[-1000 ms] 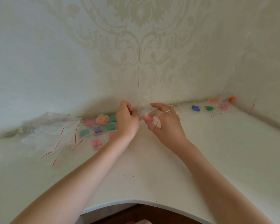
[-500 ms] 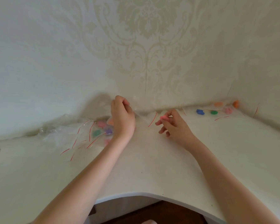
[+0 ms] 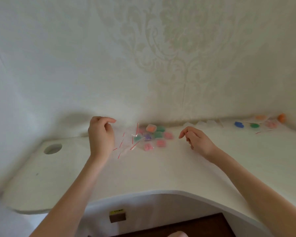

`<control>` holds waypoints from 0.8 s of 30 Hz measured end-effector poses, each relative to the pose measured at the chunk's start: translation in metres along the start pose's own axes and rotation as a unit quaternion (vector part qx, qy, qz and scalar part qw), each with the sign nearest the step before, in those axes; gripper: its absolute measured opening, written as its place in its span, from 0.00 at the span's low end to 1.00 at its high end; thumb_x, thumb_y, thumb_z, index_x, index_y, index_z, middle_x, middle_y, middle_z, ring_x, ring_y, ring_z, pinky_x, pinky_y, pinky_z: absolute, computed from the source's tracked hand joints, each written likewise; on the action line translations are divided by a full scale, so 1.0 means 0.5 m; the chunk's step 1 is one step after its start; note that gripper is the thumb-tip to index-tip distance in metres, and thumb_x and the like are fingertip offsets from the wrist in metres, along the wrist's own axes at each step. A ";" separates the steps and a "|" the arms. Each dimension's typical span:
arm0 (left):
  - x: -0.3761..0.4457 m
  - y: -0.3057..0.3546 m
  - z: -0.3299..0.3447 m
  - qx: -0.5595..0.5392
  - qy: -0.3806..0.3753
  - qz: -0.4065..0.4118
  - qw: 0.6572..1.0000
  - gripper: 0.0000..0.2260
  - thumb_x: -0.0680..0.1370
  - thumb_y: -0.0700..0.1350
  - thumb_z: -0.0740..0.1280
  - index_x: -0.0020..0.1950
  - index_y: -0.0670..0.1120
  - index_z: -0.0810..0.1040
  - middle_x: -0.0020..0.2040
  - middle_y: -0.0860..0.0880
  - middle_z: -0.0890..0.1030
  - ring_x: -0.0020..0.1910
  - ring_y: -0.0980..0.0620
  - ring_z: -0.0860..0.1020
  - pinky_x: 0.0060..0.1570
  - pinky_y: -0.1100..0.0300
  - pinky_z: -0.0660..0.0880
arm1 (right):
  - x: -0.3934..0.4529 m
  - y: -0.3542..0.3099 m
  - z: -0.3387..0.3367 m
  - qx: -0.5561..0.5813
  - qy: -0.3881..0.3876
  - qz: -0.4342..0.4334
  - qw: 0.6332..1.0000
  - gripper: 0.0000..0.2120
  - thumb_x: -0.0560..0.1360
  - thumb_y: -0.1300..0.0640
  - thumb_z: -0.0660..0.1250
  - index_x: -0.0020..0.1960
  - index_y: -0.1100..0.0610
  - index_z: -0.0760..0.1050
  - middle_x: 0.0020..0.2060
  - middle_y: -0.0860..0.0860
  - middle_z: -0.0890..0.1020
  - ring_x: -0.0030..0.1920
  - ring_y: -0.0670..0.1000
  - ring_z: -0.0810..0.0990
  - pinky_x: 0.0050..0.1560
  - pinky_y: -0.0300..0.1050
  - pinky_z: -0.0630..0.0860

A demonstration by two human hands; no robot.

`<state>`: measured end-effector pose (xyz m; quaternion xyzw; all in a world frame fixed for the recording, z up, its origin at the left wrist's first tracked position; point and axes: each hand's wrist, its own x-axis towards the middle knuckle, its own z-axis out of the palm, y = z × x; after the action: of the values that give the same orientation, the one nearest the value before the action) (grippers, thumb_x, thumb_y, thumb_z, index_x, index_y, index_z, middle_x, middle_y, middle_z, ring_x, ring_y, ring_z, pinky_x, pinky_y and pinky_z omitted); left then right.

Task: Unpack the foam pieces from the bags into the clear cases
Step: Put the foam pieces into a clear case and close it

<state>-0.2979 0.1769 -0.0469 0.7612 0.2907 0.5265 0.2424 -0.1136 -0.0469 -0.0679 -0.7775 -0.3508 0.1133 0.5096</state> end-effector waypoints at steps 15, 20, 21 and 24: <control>-0.032 -0.058 0.026 0.216 -0.370 0.094 0.899 0.28 0.76 0.63 0.34 0.76 0.62 0.50 0.78 0.54 0.46 0.77 0.53 0.43 0.73 0.49 0.41 | -0.026 0.008 0.027 -0.049 0.091 -0.009 0.995 0.14 0.77 0.67 0.53 0.44 0.60 0.77 0.34 0.46 0.71 0.34 0.43 0.68 0.36 0.36 0.63; -0.036 -0.085 0.050 0.253 -0.388 0.074 0.883 0.21 0.82 0.54 0.43 0.76 0.58 0.54 0.78 0.52 0.53 0.77 0.52 0.48 0.73 0.46 0.45 | -0.025 0.009 0.025 -0.042 0.089 -0.001 0.995 0.15 0.77 0.67 0.52 0.43 0.61 0.77 0.33 0.47 0.71 0.33 0.44 0.67 0.35 0.37 0.63; -0.035 -0.086 0.050 0.230 -0.348 0.089 0.904 0.22 0.81 0.54 0.46 0.74 0.54 0.61 0.75 0.50 0.60 0.75 0.50 0.55 0.72 0.45 0.50 | -0.024 0.009 0.026 -0.038 0.089 0.003 0.995 0.15 0.77 0.67 0.52 0.41 0.60 0.76 0.33 0.47 0.71 0.32 0.44 0.67 0.35 0.38 0.63; -0.029 -0.066 0.046 0.153 -0.210 0.133 0.957 0.22 0.74 0.53 0.54 0.61 0.44 0.76 0.59 0.45 0.78 0.63 0.42 0.73 0.68 0.44 0.60 | -0.020 0.011 0.022 -0.007 0.107 0.018 0.994 0.16 0.75 0.68 0.52 0.35 0.56 0.72 0.30 0.47 0.71 0.31 0.46 0.68 0.34 0.40 0.62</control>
<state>-0.2866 0.1892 -0.0863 0.9143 0.2067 0.3316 0.1066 -0.1242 -0.0471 -0.0795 -0.7947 -0.2811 0.0365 0.5368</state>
